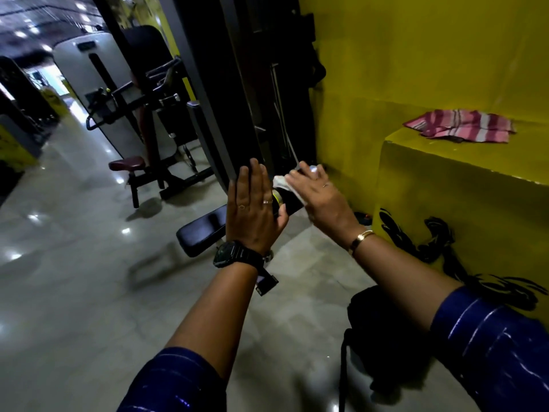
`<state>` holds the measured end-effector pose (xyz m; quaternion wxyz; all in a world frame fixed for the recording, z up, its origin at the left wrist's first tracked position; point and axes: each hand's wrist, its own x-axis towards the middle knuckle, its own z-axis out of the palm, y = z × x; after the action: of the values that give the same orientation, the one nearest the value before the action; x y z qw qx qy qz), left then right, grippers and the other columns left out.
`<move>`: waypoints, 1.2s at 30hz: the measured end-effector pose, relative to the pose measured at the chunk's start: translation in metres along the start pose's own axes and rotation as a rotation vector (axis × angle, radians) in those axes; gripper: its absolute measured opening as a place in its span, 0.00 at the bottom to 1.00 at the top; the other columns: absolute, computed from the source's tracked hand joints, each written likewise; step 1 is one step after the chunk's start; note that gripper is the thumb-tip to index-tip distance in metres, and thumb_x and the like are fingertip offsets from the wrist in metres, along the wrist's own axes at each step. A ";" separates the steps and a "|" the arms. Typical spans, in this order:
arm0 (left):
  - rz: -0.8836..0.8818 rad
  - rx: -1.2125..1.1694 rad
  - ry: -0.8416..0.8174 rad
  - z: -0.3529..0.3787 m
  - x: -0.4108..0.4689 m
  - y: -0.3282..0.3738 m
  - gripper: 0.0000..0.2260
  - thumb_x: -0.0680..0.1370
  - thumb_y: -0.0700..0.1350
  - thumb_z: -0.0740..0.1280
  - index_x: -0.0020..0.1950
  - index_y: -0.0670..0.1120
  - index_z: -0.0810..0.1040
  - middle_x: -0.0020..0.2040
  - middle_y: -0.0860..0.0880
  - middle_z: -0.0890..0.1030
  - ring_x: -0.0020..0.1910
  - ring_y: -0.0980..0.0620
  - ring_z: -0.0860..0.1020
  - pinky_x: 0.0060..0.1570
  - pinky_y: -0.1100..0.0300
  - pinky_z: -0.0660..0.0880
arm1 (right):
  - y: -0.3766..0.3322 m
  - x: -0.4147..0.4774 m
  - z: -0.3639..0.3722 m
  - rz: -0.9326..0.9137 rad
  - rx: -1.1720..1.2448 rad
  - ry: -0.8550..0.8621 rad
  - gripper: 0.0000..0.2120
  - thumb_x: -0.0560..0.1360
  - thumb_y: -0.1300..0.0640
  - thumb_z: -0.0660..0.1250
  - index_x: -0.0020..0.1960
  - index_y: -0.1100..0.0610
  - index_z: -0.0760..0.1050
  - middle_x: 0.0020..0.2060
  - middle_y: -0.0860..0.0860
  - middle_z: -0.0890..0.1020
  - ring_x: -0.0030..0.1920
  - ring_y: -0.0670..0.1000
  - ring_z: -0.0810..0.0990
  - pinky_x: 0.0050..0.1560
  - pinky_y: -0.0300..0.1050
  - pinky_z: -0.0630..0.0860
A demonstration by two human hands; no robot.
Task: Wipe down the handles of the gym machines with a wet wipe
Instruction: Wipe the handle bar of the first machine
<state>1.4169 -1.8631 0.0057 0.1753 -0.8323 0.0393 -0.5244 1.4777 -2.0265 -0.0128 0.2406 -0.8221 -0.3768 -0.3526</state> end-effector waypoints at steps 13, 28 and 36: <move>-0.004 0.023 -0.016 -0.002 -0.001 0.000 0.44 0.75 0.58 0.62 0.79 0.39 0.40 0.78 0.42 0.34 0.78 0.44 0.36 0.76 0.50 0.39 | 0.002 -0.003 0.006 0.014 0.008 -0.010 0.23 0.76 0.68 0.56 0.71 0.62 0.69 0.68 0.59 0.73 0.72 0.59 0.67 0.73 0.59 0.60; -0.023 0.018 -0.007 0.000 -0.003 0.000 0.43 0.75 0.57 0.62 0.79 0.39 0.43 0.79 0.41 0.44 0.78 0.45 0.38 0.77 0.50 0.41 | 0.015 -0.028 0.024 0.186 -0.007 0.182 0.30 0.73 0.76 0.60 0.73 0.64 0.63 0.73 0.62 0.65 0.75 0.59 0.59 0.75 0.56 0.55; -0.020 0.017 0.034 0.004 -0.002 -0.001 0.43 0.75 0.57 0.62 0.79 0.39 0.44 0.79 0.43 0.37 0.78 0.45 0.39 0.77 0.50 0.41 | 0.033 0.012 0.004 0.448 0.524 -0.033 0.22 0.82 0.60 0.54 0.75 0.59 0.60 0.73 0.58 0.65 0.75 0.53 0.60 0.74 0.44 0.58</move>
<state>1.4192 -1.8610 0.0031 0.1766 -0.8221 0.0295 -0.5404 1.5112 -2.0382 -0.0109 0.5087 -0.8004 -0.2684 -0.1690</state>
